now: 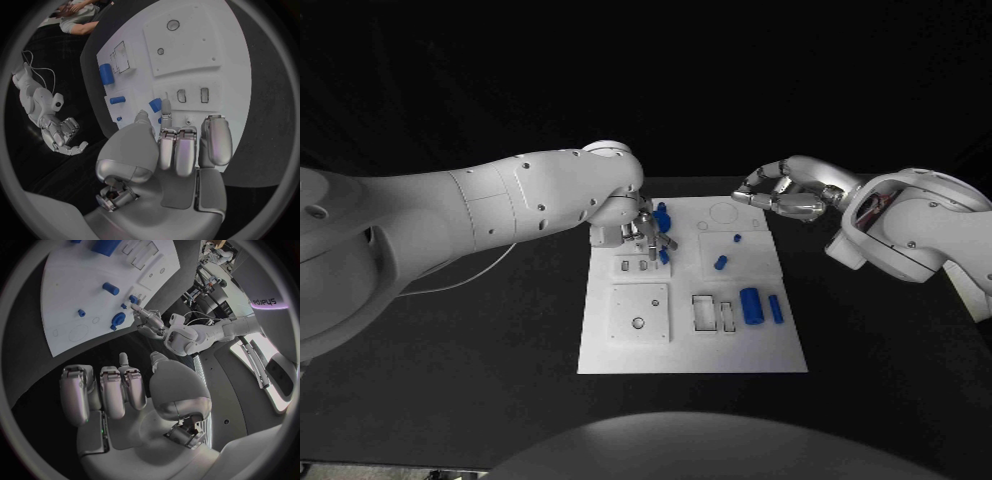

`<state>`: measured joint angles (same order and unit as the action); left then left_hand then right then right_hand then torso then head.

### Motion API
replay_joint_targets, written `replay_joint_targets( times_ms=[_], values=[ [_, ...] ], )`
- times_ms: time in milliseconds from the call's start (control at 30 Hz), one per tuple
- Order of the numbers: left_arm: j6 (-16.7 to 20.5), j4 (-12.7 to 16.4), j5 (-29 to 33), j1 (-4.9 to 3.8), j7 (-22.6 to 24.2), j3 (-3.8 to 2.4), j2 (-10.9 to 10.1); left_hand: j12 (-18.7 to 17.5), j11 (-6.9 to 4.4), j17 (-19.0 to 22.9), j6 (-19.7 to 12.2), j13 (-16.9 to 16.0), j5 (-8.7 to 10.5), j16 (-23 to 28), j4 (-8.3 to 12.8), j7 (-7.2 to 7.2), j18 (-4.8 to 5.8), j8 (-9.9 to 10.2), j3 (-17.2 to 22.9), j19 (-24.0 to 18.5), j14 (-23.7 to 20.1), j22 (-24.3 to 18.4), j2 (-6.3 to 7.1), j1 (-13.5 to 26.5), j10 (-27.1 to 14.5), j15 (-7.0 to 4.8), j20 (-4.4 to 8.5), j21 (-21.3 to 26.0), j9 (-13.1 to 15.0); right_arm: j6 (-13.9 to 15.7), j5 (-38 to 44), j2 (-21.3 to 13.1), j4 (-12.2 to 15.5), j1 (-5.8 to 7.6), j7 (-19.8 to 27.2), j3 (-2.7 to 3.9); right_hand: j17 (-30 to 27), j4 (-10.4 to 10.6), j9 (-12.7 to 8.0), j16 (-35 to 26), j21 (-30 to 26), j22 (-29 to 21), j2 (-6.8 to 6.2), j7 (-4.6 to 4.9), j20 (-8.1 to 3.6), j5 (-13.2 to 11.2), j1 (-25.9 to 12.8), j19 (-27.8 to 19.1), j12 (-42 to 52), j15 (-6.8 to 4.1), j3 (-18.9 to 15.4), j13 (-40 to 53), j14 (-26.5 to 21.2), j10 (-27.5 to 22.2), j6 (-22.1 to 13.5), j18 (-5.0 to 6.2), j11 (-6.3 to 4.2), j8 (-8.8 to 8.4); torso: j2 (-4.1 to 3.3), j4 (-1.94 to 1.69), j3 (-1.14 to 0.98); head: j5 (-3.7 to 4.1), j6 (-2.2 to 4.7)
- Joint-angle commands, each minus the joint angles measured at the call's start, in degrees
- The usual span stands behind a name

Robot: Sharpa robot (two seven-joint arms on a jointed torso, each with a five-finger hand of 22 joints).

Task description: Assemble the parts on the task board

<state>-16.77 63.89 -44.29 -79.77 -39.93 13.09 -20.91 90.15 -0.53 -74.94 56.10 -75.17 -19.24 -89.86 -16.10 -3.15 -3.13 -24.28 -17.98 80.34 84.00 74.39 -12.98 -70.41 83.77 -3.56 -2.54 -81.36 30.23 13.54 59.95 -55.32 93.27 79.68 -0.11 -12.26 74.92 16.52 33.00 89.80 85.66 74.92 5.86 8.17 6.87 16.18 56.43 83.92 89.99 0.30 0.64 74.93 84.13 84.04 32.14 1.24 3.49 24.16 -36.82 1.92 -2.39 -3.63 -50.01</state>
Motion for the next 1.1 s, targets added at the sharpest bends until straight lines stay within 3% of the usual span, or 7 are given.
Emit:
replay_joint_targets(
  times_ms=[33, 233, 567, 667, 1100],
  values=[
    [-0.42, -0.08, 0.56, 0.12, -8.13, -0.03, 0.29, -0.15, -0.36, -15.06, -0.54, -14.83, -0.24, -0.14, 0.06, 0.04, -0.70, 0.04, 0.34, -0.50, 6.00, -0.06, -0.46, -0.90, 6.23, -0.22, -0.08, 0.29, 0.12, -0.58, 0.10, -0.01, 0.09, -0.04, 0.31, -0.01, 15.08, -0.01, -0.07, 0.20, -0.23, 13.11, 0.05, 0.37, 0.16, 0.20, 0.61, 1.61, 0.01, 0.40, -0.31, 15.07, 5.87, 5.96, 0.18, 0.26, 0.23, 0.30, 0.00, -0.06, 0.02, 0.12, 0.01],
    [-0.62, -0.18, 0.57, 0.35, -8.08, -0.03, 0.69, -0.15, -0.36, -15.06, -0.57, -14.83, -0.23, -0.14, 0.09, 0.04, -0.71, 0.06, 0.46, -0.54, 6.00, -0.09, -0.45, -0.99, 6.23, -0.22, -0.09, 0.34, 0.32, -0.77, 0.10, 0.00, 0.03, -0.13, 0.14, -0.01, 15.08, -0.03, -0.08, 0.20, -0.36, 13.05, 0.11, 0.39, 0.17, 0.29, 0.80, 1.48, 0.01, 0.42, -0.32, 15.07, 5.87, 5.96, 0.24, 0.30, 0.27, 0.33, -0.01, -0.12, 0.00, 0.33, 0.01],
    [-0.66, -0.29, 0.56, 0.49, -8.06, -0.03, 0.87, -0.15, -0.36, -15.06, -0.60, -14.83, -0.22, -0.14, 0.11, 0.05, -0.78, 0.09, 0.81, -0.74, 6.00, -0.33, -0.55, -1.16, 6.23, -0.21, -0.10, 0.56, 0.81, -1.03, 0.09, -0.16, 0.05, -0.23, 0.07, -0.01, 15.08, -0.07, -0.10, 0.20, -0.64, 12.93, 0.11, 0.43, 0.21, 0.42, 1.13, 1.20, 0.01, 0.45, -0.37, 15.07, 5.87, 5.96, 0.35, 0.39, 0.31, 0.38, 0.03, -0.14, -0.04, 0.03, 0.01],
    [-0.53, -0.40, 0.53, 0.50, -8.09, -0.03, 0.84, -0.15, -0.38, -15.06, -0.66, -14.83, -0.38, -0.14, 0.23, 0.08, -0.80, 0.14, 1.20, -0.82, 6.00, -0.42, -0.58, -1.45, 6.23, -0.22, -0.10, 0.68, 1.27, -1.14, 0.08, -0.25, 0.04, -0.24, -0.01, -0.01, 15.08, -0.11, -0.12, 0.20, -0.75, 12.88, 0.10, 0.45, 0.23, 0.50, 1.37, 1.09, 0.01, 0.48, -0.41, 15.07, 5.87, 5.96, 0.41, 0.43, 0.33, 0.41, 0.09, -0.12, 0.03, 0.09, 0.01],
    [-0.51, -0.54, -0.04, 0.59, -8.13, -0.03, 1.10, -0.15, -0.77, -15.06, -1.52, -14.83, -4.03, -0.14, 2.18, 0.48, -0.86, 0.79, 6.09, -0.90, 6.00, -0.48, 0.56, -5.23, 6.23, -0.57, 0.22, 1.20, 4.85, -1.80, 0.04, -0.55, 0.07, -0.35, -0.36, -0.01, 15.08, -0.21, -0.25, 0.20, -1.32, 12.63, 0.12, 0.50, 0.32, 0.92, 2.54, 0.52, 0.01, 0.55, -0.52, 15.07, 5.87, 5.96, 0.56, 0.61, 0.41, 0.45, 0.11, -0.21, 0.00, 0.06, 0.01]
  ],
)
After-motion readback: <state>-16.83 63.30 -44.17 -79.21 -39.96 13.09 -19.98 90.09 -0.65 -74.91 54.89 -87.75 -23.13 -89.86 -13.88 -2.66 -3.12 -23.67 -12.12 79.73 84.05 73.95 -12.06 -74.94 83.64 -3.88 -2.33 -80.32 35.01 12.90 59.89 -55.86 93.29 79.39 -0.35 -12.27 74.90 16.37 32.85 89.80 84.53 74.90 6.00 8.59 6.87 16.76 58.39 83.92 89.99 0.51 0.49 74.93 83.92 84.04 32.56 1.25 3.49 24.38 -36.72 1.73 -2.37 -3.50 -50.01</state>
